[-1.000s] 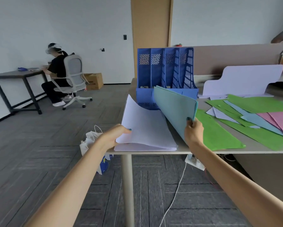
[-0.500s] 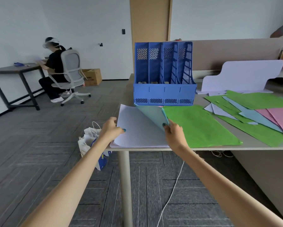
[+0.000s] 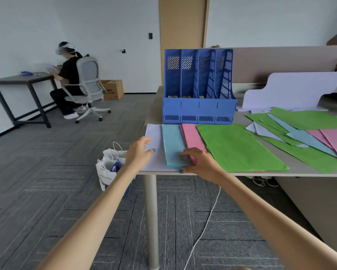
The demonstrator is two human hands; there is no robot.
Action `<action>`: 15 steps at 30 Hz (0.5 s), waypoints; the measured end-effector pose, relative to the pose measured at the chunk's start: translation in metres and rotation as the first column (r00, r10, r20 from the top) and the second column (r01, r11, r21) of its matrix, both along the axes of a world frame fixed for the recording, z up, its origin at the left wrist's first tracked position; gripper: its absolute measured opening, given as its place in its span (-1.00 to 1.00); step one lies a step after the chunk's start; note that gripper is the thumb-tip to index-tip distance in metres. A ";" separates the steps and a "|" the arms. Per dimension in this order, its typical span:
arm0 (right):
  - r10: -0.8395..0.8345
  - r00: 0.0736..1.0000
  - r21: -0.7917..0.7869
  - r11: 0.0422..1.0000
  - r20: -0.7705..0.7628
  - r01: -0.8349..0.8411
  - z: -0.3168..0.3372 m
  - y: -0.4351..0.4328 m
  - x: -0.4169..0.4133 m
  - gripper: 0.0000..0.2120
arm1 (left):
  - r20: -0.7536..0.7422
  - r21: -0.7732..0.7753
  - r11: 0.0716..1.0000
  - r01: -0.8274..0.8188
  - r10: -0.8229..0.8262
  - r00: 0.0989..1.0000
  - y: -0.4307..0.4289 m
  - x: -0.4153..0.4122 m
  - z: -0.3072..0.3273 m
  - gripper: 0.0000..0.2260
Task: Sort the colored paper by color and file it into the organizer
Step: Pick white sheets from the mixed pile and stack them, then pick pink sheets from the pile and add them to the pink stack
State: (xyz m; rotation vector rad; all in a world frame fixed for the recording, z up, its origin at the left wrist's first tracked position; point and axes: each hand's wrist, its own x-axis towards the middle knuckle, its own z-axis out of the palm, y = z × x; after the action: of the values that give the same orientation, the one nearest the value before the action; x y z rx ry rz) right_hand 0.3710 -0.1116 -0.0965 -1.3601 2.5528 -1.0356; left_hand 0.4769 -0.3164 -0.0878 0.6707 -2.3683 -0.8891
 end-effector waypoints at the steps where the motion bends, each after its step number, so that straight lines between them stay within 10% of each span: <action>1: 0.000 1.000 0.000 1.000 0.012 0.000 0.000 0.000 0.000 -0.45 | -0.017 0.000 1.000 0.020 -0.020 1.000 0.004 0.000 0.000 -0.70; 15: -0.072 0.996 -0.132 0.989 -0.055 0.065 0.029 0.054 0.006 -0.75 | -0.088 -0.022 0.962 0.272 -0.273 0.958 0.093 -0.004 0.016 -0.80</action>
State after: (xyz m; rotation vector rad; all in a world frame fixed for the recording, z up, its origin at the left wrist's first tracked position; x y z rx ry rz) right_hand 0.3770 -0.0572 -0.0680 -1.3610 2.6341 -1.2118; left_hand 0.4727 -0.2233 -0.0723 0.2954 -2.4167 -0.9994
